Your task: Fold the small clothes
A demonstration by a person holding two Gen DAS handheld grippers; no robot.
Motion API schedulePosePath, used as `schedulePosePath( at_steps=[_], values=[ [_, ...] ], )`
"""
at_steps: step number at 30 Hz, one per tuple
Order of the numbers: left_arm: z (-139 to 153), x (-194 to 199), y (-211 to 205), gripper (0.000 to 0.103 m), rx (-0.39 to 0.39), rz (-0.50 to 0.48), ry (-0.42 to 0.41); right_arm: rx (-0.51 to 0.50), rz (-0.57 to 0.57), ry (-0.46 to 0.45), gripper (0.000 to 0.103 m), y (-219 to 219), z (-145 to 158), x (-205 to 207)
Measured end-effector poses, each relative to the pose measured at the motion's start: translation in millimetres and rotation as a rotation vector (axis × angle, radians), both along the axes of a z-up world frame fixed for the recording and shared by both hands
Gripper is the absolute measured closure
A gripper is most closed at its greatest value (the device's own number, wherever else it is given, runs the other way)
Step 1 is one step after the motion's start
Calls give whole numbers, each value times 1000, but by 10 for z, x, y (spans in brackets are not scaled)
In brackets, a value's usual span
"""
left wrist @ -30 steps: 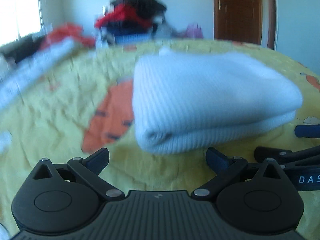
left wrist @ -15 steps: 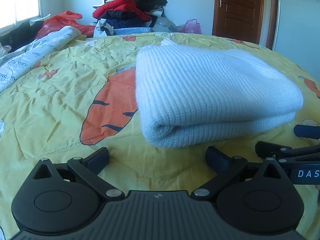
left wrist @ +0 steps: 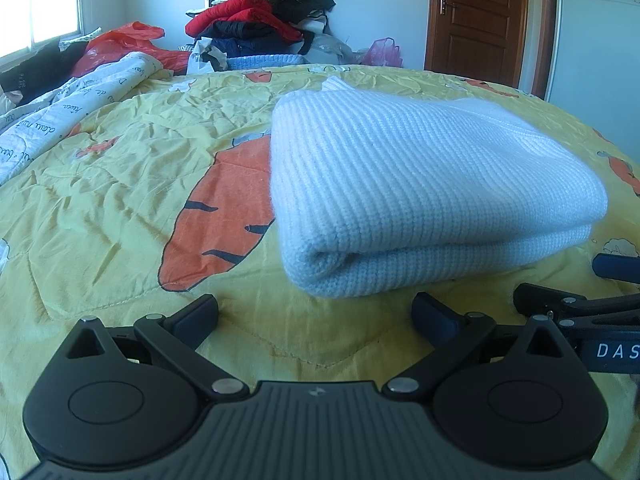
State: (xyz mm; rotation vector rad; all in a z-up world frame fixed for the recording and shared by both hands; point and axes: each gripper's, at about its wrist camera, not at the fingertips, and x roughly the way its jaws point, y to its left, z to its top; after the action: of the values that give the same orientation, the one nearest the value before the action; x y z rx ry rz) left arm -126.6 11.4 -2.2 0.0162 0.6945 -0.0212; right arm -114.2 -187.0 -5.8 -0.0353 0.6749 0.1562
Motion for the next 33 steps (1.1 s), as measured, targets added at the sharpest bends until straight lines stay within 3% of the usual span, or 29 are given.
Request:
schedulePosePath(
  at_steps=[33],
  values=[
    [-1,2,-4,0,0,0,0,-10,-4,1,1,23,-5,-4]
  ],
)
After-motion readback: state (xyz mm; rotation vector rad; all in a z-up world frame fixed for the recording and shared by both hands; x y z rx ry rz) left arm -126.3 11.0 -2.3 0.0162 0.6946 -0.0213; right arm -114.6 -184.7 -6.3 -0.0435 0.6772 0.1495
